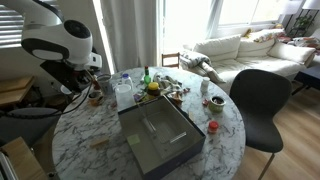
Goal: Put the brown item in the scoop, then drop it into the tin
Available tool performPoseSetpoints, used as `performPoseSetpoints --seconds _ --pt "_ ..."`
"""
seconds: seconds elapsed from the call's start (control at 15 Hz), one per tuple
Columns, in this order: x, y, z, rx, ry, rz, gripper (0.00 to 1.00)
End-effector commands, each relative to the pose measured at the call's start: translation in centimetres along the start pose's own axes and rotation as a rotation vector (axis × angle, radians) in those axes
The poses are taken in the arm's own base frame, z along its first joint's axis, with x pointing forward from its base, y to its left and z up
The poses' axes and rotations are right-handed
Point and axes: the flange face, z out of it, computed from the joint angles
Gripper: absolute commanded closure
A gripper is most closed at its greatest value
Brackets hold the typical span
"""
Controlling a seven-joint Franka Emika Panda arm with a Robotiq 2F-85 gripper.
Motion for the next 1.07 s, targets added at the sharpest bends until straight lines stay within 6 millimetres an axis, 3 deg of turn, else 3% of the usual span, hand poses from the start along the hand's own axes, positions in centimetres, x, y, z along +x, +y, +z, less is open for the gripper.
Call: performPoseSetpoints --seconds 0.0,0.4,0.73,1.0 --pt "0.0 0.9 0.5 -0.104 -0.027 0.093 0.96" --pt "-0.4 3.0 2.4 -0.347 0.001 0.261 0.96" --pt "-2.3 4.6 4.1 -0.535 -0.032 0.434 0.96" --pt "-3.3 4.5 5.1 -0.679 -0.109 0.590 0.96"
